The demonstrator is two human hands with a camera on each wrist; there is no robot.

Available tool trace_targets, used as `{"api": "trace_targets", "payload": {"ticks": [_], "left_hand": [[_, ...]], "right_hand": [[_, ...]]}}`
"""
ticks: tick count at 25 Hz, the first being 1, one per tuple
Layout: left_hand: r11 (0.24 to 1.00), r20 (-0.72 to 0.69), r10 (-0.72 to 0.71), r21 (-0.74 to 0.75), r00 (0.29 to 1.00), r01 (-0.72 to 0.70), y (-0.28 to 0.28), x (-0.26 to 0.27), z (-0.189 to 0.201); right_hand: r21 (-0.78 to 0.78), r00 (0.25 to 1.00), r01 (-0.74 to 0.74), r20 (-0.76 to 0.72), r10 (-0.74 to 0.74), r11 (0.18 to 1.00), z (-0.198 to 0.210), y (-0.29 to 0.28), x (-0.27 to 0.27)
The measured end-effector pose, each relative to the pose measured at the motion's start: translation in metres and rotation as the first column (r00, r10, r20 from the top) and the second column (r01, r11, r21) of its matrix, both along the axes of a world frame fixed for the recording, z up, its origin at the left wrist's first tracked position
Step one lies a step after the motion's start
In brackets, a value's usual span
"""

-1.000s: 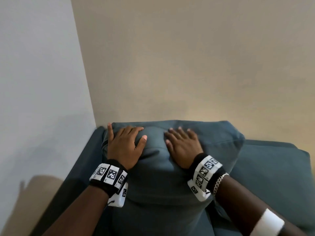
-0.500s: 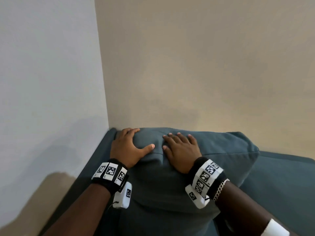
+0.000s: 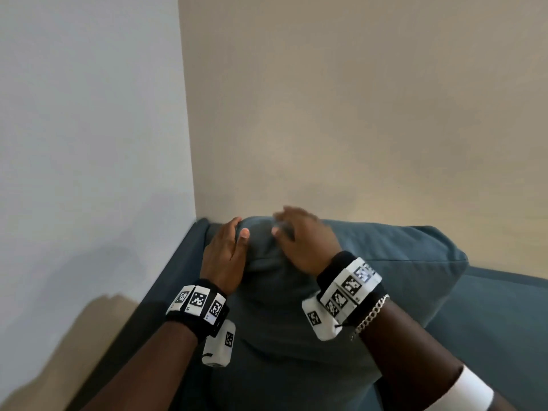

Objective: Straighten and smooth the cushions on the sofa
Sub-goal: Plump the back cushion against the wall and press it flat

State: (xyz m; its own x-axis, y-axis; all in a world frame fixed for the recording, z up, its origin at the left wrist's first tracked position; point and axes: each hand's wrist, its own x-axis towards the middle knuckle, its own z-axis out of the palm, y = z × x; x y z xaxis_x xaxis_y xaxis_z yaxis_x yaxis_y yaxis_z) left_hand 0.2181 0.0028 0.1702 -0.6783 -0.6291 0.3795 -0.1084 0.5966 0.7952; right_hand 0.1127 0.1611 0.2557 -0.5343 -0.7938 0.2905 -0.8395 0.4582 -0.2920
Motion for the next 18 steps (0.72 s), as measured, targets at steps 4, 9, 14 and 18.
{"api": "trace_targets", "payload": {"ticks": [4, 9, 14, 18], "left_hand": [[0.994, -0.107, -0.037, 0.101, 0.994, 0.048, -0.005, 0.0, 0.001], [0.981, -0.119, -0.028, 0.188, 0.993, 0.05, 0.008, 0.007, -0.008], [0.995, -0.144, -0.061, 0.073, 0.988, 0.072, 0.0, 0.007, -0.009], [0.997, -0.122, -0.045, -0.07, 0.992, 0.036, -0.008, 0.001, -0.018]], "right_hand": [[-0.757, 0.994, -0.074, -0.112, -0.017, 0.649, 0.047, 0.001, 0.016], [0.38, 0.975, -0.092, -0.154, 0.161, 0.92, -0.036, -0.021, 0.037], [-0.548, 0.995, -0.098, -0.065, 0.075, 0.831, 0.038, -0.006, 0.029], [-0.021, 0.985, 0.034, -0.168, -0.037, 0.999, -0.019, 0.0, 0.029]]}}
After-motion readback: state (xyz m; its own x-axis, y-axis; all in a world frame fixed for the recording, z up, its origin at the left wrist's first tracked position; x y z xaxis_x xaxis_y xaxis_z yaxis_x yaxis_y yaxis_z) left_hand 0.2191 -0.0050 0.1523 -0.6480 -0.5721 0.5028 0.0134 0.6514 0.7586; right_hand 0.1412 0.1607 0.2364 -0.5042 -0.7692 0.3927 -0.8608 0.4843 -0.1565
